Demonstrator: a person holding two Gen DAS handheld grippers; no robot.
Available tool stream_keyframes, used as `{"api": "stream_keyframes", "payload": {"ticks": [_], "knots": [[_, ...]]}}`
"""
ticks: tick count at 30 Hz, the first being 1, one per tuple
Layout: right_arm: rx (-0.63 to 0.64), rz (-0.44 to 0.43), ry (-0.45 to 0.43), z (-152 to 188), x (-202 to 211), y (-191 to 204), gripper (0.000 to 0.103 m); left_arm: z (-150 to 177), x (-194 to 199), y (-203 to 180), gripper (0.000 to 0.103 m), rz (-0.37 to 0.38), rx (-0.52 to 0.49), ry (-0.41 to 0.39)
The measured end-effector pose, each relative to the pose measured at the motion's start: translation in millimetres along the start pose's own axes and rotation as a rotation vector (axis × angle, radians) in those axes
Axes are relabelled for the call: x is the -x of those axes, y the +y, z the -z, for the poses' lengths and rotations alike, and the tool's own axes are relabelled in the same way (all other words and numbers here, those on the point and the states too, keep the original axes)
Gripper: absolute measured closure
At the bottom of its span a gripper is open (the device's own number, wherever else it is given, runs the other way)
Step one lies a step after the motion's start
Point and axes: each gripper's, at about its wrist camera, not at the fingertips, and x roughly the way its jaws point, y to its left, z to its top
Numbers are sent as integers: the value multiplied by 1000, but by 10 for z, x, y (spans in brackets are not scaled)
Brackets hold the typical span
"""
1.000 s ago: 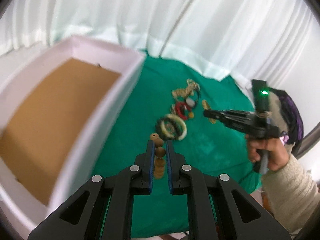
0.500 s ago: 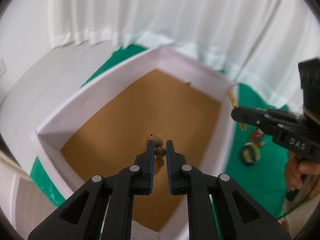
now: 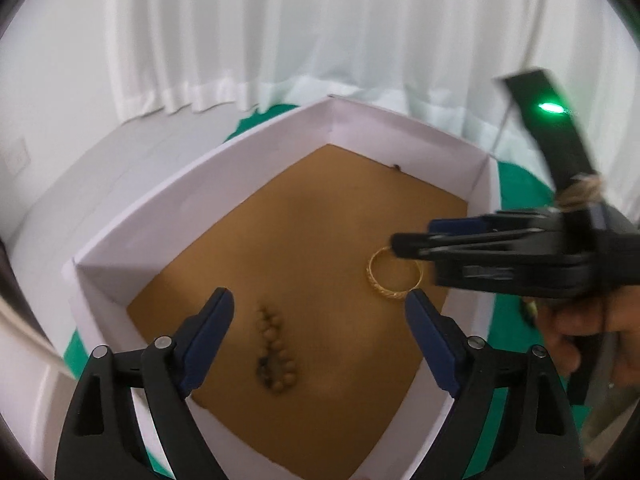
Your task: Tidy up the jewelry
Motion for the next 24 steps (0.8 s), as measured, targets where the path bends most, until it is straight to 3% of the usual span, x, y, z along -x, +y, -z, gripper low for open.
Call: {"api": "stream_keyframes", "payload": {"ticks": [4, 11, 13, 15, 16, 18, 19, 21, 24], "knots": [[33, 70, 6, 100, -62, -47, 55, 81, -60, -245, 16, -24, -90, 53], [23, 84, -18, 331, 159, -89, 56, 257, 118, -355, 15, 17, -70, 59], [-20, 90, -86, 432, 353, -132, 54, 236, 231, -332, 15, -25, -57, 11], [-77, 65, -172, 598, 660, -212, 50, 217, 504, -313, 13, -69, -21, -91], [-111, 69, -218, 748, 874, -273, 35, 208, 673, -338, 6, -85, -19, -155], [-152, 98, -257, 997, 1149, -358, 17, 226, 948, -442, 2, -102, -33, -256], [-169, 125, -268, 1175, 1284, -424, 17, 247, 1059, -510, 1, -100, -45, -293], [-190, 207, -258, 1514, 1463, -577, 17, 301, 1222, -718, 1, -54, -81, -329], [-251, 404, -213, 2101, 1633, -847, 17, 407, 1219, -1063, 1, 113, -129, -250]]}}
